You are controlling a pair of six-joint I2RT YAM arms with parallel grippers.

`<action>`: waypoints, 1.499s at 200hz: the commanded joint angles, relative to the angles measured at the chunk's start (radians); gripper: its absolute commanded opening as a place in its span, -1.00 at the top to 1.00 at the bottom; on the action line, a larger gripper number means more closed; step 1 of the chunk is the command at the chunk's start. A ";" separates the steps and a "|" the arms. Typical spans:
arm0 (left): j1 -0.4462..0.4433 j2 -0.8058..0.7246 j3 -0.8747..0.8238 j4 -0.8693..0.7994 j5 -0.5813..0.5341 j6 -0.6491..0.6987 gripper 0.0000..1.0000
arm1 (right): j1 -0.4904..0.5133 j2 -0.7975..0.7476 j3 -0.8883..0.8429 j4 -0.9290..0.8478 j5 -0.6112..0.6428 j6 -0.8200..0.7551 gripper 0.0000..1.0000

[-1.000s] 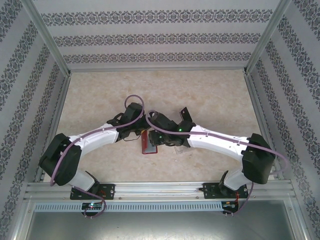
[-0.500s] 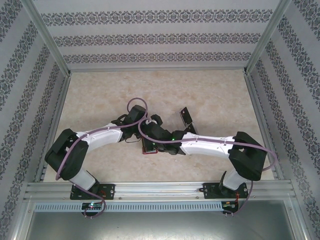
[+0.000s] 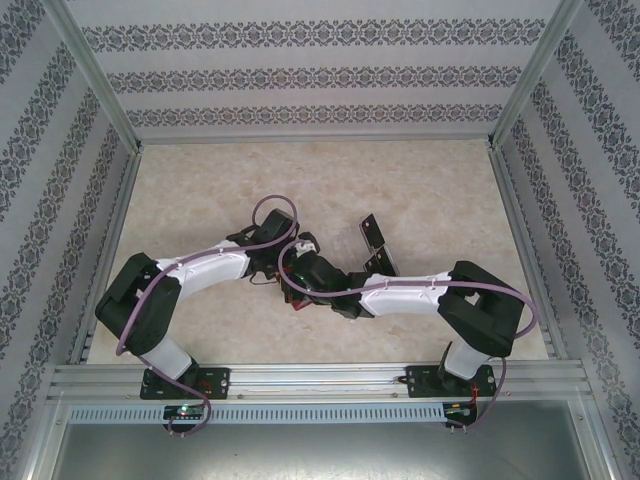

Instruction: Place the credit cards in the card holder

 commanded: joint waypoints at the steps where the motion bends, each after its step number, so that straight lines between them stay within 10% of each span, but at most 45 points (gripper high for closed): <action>1: 0.000 -0.034 0.095 -0.014 0.020 0.036 -1.00 | -0.041 -0.001 -0.050 -0.120 -0.060 0.037 0.82; 114: 0.076 0.012 0.255 -0.144 -0.023 0.090 -1.00 | -0.092 -0.477 -0.016 -0.328 -0.087 -0.077 0.55; 186: 0.250 -0.149 0.162 -0.213 0.032 0.163 -1.00 | -0.077 -0.120 0.102 -0.322 -0.238 -0.098 0.62; 300: 0.241 -0.305 -0.131 -0.102 0.214 0.102 -1.00 | -0.137 0.157 0.061 -0.243 -0.238 -0.036 0.74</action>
